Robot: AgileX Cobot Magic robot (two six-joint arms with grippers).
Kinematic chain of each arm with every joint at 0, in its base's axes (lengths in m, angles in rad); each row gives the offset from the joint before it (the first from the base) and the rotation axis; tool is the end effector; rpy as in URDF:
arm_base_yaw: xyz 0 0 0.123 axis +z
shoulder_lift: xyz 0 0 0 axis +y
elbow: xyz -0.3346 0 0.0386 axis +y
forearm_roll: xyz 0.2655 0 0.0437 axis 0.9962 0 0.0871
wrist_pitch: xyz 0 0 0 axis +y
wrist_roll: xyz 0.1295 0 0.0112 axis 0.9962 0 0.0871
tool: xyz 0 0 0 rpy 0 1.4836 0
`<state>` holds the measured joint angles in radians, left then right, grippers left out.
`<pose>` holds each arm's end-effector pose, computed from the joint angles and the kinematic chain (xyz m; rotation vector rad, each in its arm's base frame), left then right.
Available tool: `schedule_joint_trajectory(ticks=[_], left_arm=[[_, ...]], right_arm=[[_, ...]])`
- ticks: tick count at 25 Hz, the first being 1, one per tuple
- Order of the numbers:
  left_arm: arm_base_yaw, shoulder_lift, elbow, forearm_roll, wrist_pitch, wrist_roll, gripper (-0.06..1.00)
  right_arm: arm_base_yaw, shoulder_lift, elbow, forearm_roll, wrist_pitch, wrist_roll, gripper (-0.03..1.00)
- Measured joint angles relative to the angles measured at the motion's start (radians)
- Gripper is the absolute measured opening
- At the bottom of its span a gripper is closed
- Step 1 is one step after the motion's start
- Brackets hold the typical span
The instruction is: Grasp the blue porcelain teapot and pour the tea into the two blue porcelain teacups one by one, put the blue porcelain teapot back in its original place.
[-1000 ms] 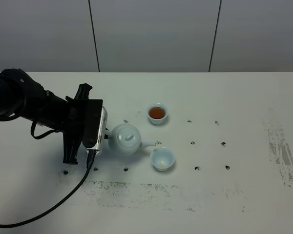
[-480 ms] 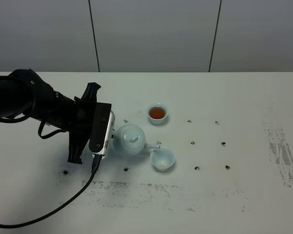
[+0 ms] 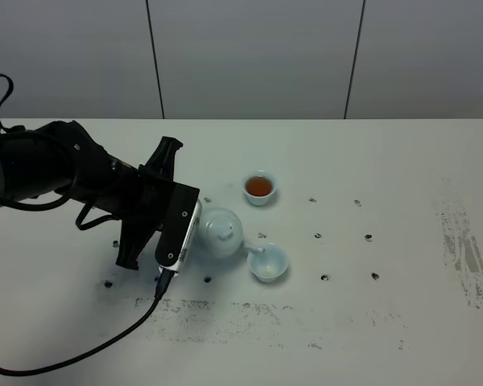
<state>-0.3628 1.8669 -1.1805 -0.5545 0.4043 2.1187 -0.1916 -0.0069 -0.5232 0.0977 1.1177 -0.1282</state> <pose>0.4034 -0.1820 0.1940 2.1309 1.3217 0.2544 -0.0118 0.0139 0.2692 0.0559 2.0674 -0.0796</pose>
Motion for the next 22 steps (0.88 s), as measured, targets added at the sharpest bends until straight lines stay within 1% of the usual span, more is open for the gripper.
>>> schedule_joint_trajectory(ticks=[4, 11, 17, 22], left_arm=[[-0.019, 0.000, 0.000, 0.037, -0.039, 0.000, 0.11], [-0.039, 0.000, 0.000, 0.095, -0.065, 0.000, 0.11], [-0.056, 0.000, 0.000, 0.115, -0.100, 0.000, 0.11], [-0.057, -0.018, 0.000, 0.138, -0.105, 0.000, 0.11]], right_arm=[[0.000, 0.000, 0.000, 0.000, 0.000, 0.000, 0.35], [0.000, 0.000, 0.000, 0.000, 0.000, 0.001, 0.35], [0.000, 0.000, 0.000, 0.000, 0.001, 0.001, 0.35], [0.000, 0.000, 0.000, 0.000, 0.001, 0.001, 0.35]])
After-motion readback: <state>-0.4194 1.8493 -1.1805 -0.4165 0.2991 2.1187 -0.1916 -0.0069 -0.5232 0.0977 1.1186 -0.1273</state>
